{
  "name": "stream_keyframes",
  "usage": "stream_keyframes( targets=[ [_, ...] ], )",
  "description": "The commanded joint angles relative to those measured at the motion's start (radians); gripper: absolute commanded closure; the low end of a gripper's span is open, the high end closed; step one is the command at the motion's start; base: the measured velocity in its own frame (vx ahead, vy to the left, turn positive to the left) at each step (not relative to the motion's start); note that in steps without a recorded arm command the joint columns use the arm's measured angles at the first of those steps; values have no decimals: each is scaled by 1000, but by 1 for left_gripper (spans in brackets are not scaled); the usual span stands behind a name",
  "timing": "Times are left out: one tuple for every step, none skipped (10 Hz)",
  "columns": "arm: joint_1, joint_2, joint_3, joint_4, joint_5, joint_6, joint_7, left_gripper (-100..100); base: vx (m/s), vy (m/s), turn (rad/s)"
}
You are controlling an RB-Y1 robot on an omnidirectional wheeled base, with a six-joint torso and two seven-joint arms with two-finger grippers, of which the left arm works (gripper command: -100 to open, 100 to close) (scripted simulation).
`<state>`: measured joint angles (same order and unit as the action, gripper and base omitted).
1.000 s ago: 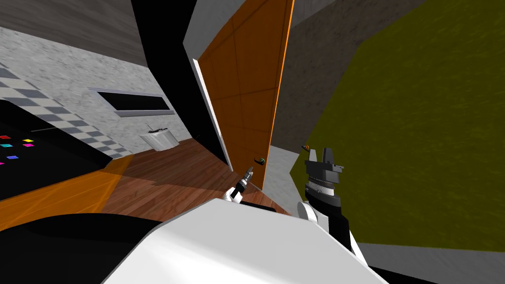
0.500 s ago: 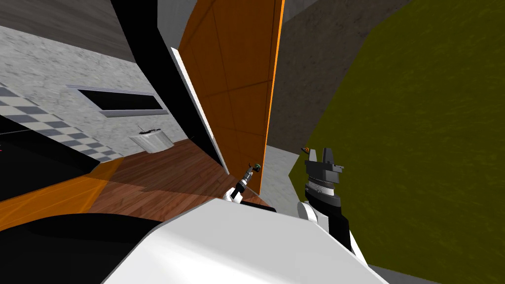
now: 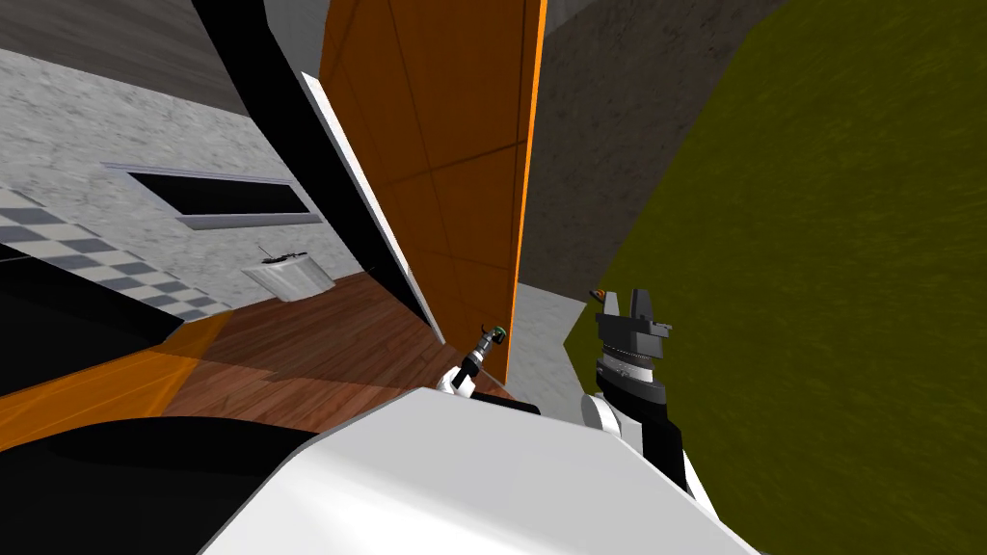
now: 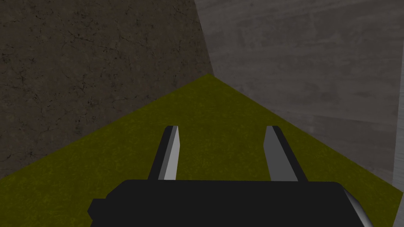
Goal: Push the door open
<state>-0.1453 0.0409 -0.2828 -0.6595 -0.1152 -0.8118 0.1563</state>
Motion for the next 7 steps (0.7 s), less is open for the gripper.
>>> stream_keyframes(
  targets=[
    [2,-1,0,1,1,2,0,100,-16,13,-34],
    [2,-1,0,1,1,2,0,100,-4,10,-11],
    [2,-1,0,1,1,2,0,100,0,0,0],
    [2,-1,0,1,1,2,0,100,0,0,0],
    [0,9,9,-1,-1,-1,-6,100,100,-34,32],
    [0,11,13,-2,0,0,-7,100,121,-92,70],
    [1,15,21,-3,2,1,-10,100,140,-110,89]
  ],
)
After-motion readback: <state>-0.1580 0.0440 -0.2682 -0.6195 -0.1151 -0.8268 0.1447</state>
